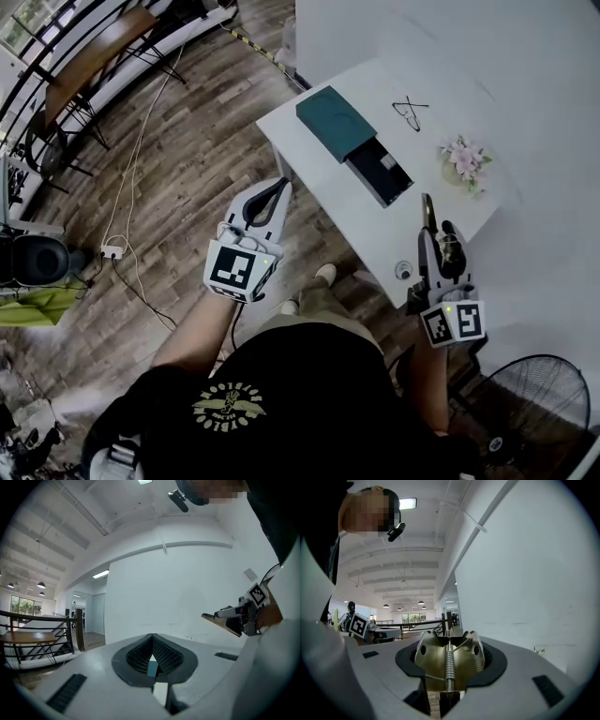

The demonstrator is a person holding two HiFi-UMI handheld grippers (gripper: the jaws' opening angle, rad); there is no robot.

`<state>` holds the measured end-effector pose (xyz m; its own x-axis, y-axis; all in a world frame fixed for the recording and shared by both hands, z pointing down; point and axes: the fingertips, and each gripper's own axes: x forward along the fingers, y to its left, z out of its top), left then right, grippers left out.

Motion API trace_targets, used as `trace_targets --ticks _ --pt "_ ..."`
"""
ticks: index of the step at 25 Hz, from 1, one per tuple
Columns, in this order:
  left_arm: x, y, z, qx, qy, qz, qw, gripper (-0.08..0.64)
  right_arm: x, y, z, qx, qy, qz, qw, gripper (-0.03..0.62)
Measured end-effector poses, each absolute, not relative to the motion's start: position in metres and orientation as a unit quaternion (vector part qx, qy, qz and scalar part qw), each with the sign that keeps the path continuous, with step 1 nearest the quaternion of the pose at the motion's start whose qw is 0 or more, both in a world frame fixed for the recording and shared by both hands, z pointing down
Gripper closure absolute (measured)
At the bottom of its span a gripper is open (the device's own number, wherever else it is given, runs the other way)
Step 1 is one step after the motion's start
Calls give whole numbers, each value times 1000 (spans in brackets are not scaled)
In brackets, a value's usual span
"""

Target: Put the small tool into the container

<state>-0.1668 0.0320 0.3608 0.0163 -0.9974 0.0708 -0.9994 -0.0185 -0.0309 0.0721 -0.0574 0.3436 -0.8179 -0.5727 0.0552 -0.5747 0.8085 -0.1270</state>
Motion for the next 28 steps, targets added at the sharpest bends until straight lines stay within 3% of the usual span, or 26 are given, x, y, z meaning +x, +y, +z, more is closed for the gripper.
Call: trace_targets --ticks 6,28 --pt "-172 8 370 714 -699 38 24 554 55 -81 352 289 -955 66 18 405" --pt "-178 -78 316 687 -723 60 -29 554 33 -184 318 243 -966 70 -55 405"
